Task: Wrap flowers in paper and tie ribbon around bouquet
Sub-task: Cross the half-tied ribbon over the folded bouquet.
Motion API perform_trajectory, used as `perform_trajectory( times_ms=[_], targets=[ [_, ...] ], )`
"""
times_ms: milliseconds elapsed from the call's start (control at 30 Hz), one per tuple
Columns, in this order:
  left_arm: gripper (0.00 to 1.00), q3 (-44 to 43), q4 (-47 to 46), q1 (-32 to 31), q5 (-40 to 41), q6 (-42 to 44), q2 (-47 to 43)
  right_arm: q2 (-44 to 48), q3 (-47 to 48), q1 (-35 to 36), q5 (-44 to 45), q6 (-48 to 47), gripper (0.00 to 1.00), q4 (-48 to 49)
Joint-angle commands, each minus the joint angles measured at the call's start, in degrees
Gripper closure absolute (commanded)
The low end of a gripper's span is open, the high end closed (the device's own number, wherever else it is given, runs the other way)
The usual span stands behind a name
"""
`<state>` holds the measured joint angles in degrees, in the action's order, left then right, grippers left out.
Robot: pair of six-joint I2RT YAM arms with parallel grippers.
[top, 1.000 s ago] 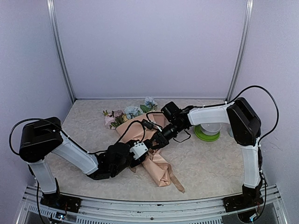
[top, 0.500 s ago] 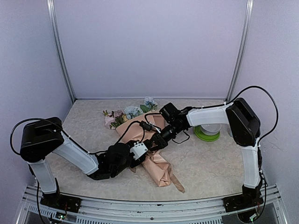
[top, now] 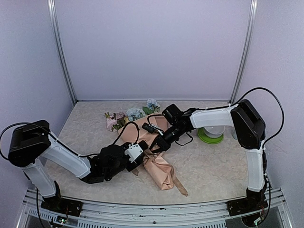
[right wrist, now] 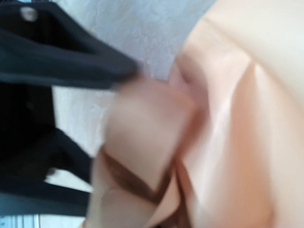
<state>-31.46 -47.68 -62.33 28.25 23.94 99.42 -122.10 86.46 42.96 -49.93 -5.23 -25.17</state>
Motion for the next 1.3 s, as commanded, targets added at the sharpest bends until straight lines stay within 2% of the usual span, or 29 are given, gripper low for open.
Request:
perform_trajectory(
  times_ms=[0, 133, 467, 667, 767, 833, 933, 1033, 1167, 1267],
  targets=[
    [0.40, 3.06, 1.70, 0.35, -5.70, -3.81, -7.63, 4.18, -0.30, -0.34, 2.17, 0.78, 1.00, 0.73],
    [0.39, 4.73, 3.28, 0.85, -7.50, -4.84, -9.73, 4.25, -0.23, -0.33, 0.89, 0.47, 1.00, 0.81],
    [0.42, 2.57, 7.03, 1.25, -6.44, -3.19, -6.19, 2.28, -0.09, -0.37, -1.55, -0.32, 1.00, 0.63],
    [0.40, 4.01, 7.73, 1.37, -14.22, -1.83, -11.45, 0.13, 1.85, -0.36, -3.63, -2.86, 1.00, -1.63],
    [0.49, 2.89, 10.94, 1.35, -14.76, -1.76, -11.96, -1.29, 3.35, -0.34, -3.71, -5.42, 0.98, -3.77],
    [0.65, 2.66, 13.00, 1.42, -16.54, -1.25, -12.07, -2.64, 4.99, -0.34, -4.22, -7.75, 0.95, -6.40],
    [0.77, 2.12, 17.01, 1.57, -18.73, -0.07, -12.28, -4.72, 7.56, -0.41, -4.41, -11.17, 0.92, -10.36],
    [0.77, 1.79, 19.84, 2.17, -18.80, -0.03, -14.07, -5.95, 9.37, -0.37, -4.25, -13.64, 0.90, -13.02],
    [0.72, 2.46, 20.92, 3.03, -24.08, 0.03, -17.35, -6.57, 10.37, -0.38, -8.04, -15.87, 0.89, -13.85],
    [0.71, 1.51, 21.26, 3.49, -24.77, 0.54, -16.12, -7.87, 11.82, -0.33, -10.12, -18.26, 0.89, -15.95]
  ],
)
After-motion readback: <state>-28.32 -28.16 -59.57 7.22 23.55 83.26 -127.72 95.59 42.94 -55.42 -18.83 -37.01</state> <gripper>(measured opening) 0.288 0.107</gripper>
